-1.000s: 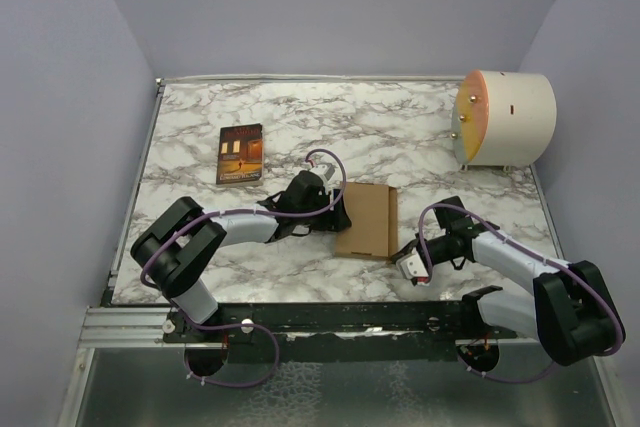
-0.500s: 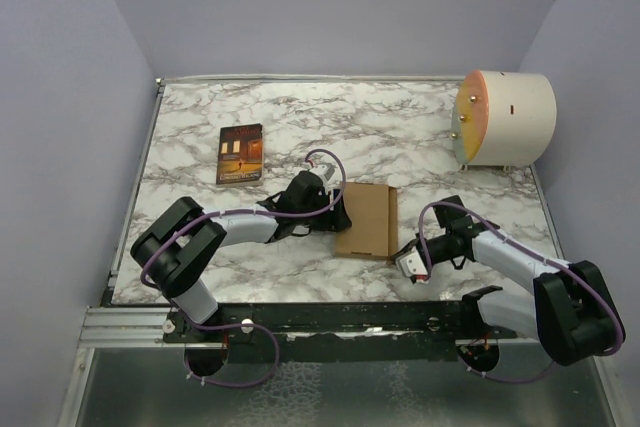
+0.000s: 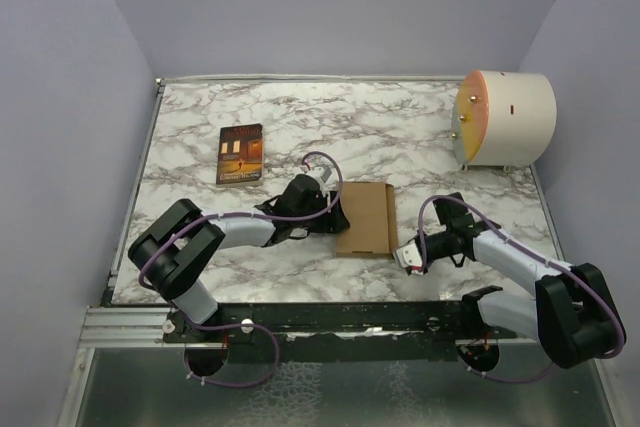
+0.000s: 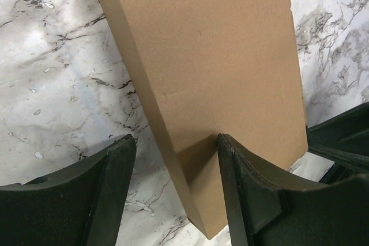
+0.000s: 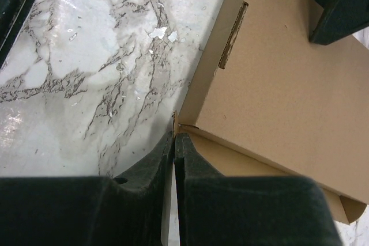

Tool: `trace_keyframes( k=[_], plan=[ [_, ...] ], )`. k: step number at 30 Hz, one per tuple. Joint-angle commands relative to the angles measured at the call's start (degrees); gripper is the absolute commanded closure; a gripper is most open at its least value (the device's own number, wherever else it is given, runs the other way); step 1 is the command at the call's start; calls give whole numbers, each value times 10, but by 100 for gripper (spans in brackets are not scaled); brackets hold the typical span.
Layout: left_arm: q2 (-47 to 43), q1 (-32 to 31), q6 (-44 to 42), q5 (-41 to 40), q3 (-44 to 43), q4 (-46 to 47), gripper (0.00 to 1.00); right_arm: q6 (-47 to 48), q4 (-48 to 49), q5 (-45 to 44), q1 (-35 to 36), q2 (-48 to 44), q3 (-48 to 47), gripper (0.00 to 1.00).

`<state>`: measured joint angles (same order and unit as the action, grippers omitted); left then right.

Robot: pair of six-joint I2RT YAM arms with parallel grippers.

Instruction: Fold the paper box

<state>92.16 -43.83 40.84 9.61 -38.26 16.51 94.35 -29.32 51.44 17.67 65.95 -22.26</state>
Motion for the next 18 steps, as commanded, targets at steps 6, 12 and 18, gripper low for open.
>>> trace_keyframes(
  k=[6, 12, 18],
  plan=[
    [-1, 1, 6, -5, 19, -34, 39, -59, 29, -28, 3, -10, -15, 93],
    [2, 3, 7, -4, 20, -33, 39, -72, 29, -41, 3, -1, -21, 90],
    [6, 3, 10, 0, 12, -32, 40, -51, 14, -31, 3, -7, -19, 85]
  ],
)
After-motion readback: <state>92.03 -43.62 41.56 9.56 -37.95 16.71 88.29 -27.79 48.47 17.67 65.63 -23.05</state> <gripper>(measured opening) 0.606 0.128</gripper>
